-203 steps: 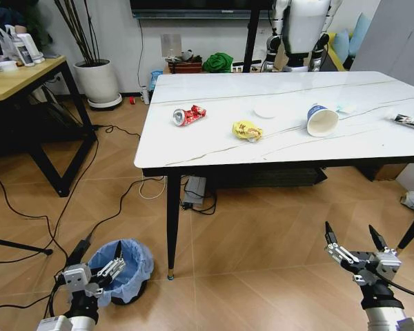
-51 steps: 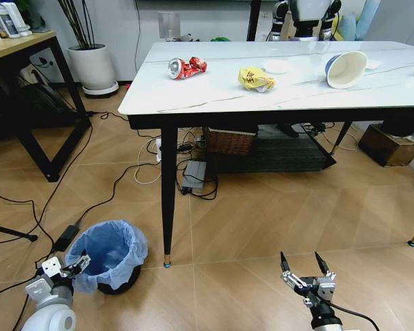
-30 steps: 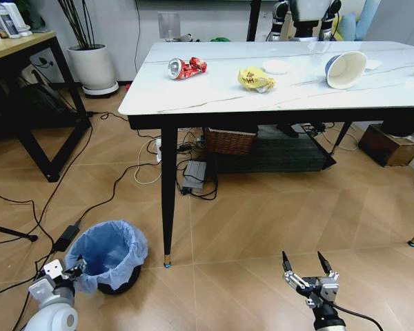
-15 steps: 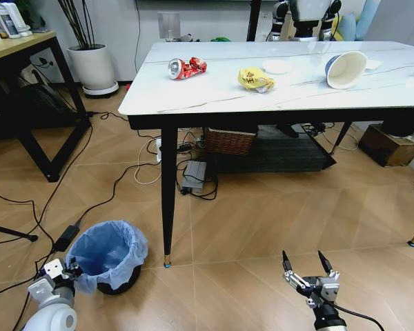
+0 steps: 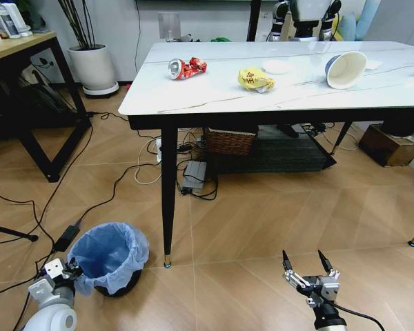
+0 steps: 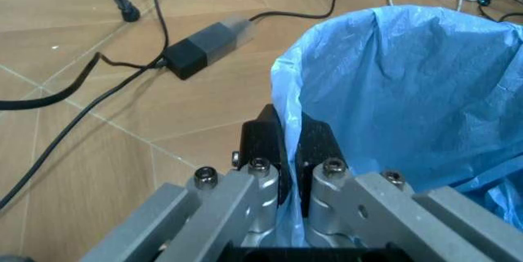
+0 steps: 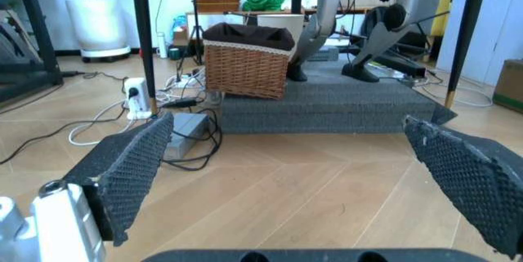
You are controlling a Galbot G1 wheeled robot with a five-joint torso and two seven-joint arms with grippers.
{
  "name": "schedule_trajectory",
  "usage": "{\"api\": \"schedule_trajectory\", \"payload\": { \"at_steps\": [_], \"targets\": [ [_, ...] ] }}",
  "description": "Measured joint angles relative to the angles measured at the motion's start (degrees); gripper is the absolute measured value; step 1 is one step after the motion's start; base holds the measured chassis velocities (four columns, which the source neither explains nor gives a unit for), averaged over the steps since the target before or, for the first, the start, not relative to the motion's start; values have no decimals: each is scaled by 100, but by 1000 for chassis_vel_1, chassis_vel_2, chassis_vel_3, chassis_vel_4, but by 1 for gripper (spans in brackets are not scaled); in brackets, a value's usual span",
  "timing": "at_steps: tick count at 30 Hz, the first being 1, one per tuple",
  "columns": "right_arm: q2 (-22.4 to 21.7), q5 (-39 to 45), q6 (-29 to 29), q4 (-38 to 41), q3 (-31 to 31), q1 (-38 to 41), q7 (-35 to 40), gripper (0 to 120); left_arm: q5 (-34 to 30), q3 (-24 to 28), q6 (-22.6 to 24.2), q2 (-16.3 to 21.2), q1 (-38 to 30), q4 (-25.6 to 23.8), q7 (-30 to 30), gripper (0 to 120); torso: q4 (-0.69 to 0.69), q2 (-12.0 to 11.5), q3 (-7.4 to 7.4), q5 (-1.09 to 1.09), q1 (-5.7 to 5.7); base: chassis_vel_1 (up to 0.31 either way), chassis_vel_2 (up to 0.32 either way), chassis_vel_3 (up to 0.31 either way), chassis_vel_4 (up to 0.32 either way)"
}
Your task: Pick up the trash bin and place the trash from the table into it.
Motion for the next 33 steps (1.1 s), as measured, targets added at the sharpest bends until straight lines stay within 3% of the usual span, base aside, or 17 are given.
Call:
{"api": "schedule_trajectory", "payload": {
  "at_steps": [7, 14, 24, 30, 33],
  "targets": [
    [-1, -18, -26, 10, 0, 5, 0, 100, -96, -121, -84, 11, 153, -214, 423, 0, -2, 0, 1, 0, 1, 0, 0, 0, 0],
    [-1, -48, -78, 68, 2, 7, 4, 100, 226, -166, -151, -11, 509, -627, 730, 0, 0, 0, 1, 2, 0, 0, 0, 0, 0],
    [-26, -123, -139, 169, 29, -44, 13, 100, 621, -140, -410, -76, 2104, -2135, 1859, 0, 0, 0, 0, 1, 0, 0, 0, 0, 0],
    [-85, -111, -162, 253, 100, -49, 18, 100, 1224, -27, -336, -98, 2526, -2705, 1809, 0, -2, 1, 0, 0, 0, 0, 0, 0, 0],
    [-125, -107, -171, 295, 133, -63, 21, 100, 1799, 41, -306, -131, 2770, -3048, 1468, 0, -1, 1, 0, 1, 0, 0, 0, 0, 0]
  ]
}}
